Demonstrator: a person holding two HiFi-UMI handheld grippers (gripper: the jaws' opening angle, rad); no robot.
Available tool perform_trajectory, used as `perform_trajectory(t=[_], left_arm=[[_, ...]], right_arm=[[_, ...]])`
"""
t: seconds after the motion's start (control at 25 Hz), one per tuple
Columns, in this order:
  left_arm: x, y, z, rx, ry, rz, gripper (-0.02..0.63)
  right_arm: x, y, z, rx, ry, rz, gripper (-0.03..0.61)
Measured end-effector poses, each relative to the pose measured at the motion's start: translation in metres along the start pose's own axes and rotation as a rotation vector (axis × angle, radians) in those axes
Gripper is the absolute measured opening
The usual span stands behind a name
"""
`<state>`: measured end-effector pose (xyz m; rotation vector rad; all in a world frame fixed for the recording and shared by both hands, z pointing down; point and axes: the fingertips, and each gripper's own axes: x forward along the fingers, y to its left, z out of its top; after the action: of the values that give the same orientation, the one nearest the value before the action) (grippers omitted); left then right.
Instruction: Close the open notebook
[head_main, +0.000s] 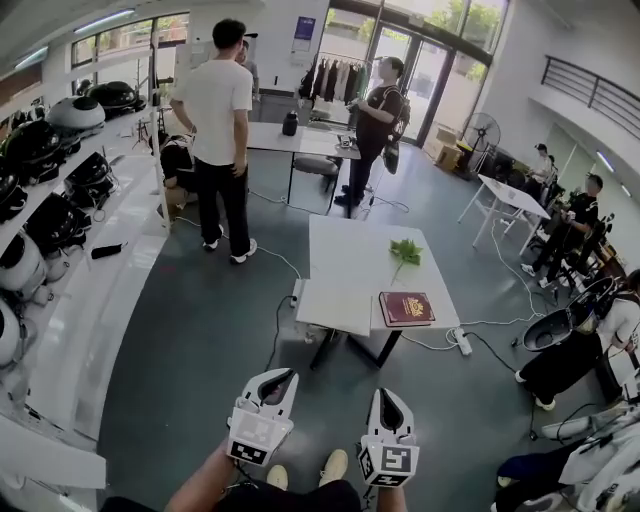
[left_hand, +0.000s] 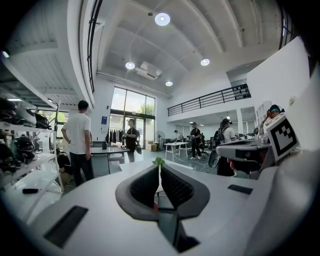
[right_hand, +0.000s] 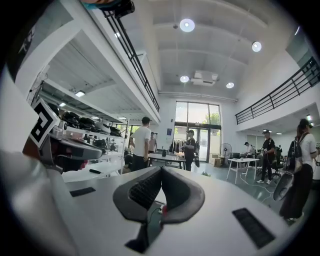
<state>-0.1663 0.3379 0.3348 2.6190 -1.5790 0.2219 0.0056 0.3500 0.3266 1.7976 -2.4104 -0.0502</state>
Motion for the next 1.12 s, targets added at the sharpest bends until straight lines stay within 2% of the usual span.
perform_trajectory(t=[0.6,0.88,1.12], left_arm=[[0.050,0.009,0.004,0.008,0.017,0.038,0.032],[0.108,0.018,-0.004,0.003,0.041,0.060,0.032],[0.173,0.037,0.001,-0.002,0.067,0.078,0.032]], right_arm=[[0.048,-0.028,-0.006,0.000,-0.007,0.035,0.017],[0.101,-0.060,-0.016,0.016,-0.004,0.059,0.017],[0.168,-0.087,-0.026,0.031,0.011,0.093,0.017]])
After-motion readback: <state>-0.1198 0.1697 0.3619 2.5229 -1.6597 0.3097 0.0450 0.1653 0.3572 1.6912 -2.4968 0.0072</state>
